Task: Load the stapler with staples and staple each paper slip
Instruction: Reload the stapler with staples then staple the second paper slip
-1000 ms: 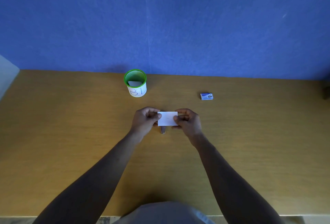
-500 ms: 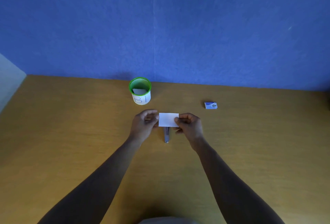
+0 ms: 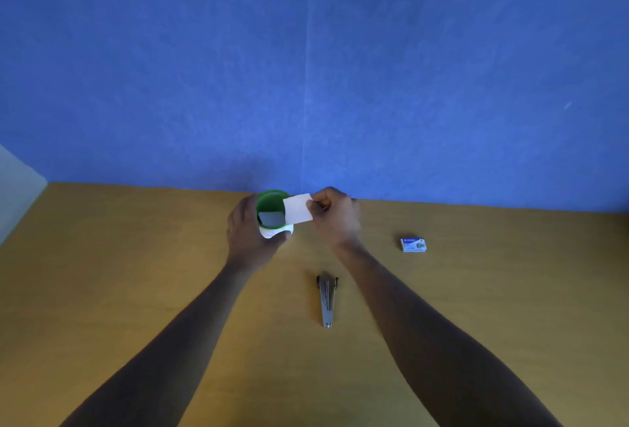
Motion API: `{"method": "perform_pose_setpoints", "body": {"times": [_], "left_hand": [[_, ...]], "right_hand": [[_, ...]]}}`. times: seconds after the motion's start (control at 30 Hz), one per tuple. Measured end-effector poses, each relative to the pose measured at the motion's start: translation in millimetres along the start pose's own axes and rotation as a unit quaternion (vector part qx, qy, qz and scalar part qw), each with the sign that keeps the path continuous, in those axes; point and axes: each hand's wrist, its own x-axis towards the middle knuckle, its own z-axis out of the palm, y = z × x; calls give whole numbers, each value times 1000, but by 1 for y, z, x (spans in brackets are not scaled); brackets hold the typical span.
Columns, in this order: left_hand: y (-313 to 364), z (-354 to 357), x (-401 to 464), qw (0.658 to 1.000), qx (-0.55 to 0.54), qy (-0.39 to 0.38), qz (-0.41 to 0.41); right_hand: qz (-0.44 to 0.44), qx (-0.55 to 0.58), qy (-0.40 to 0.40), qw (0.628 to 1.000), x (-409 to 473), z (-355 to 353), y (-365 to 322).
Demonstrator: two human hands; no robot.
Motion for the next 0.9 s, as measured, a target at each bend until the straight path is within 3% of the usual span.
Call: {"method": "perform_pose_setpoints", "body": {"times": [0.23, 0.5, 0.77, 0.9], "left_hand": [[-10, 13, 20, 999, -35, -20, -16], [-20, 23, 21, 990, -138, -25, -1], [-29, 22, 20, 990, -132, -42, 10], [-32, 19, 18, 990, -133, -54, 5]], "right_hand": [[-123, -186, -63, 973, 26, 32, -15], [-175, -324, -149, 918, 30, 64, -21], [-156, -385, -192, 889, 38, 72, -28], [-169, -362, -204, 894, 40, 72, -26]]}}
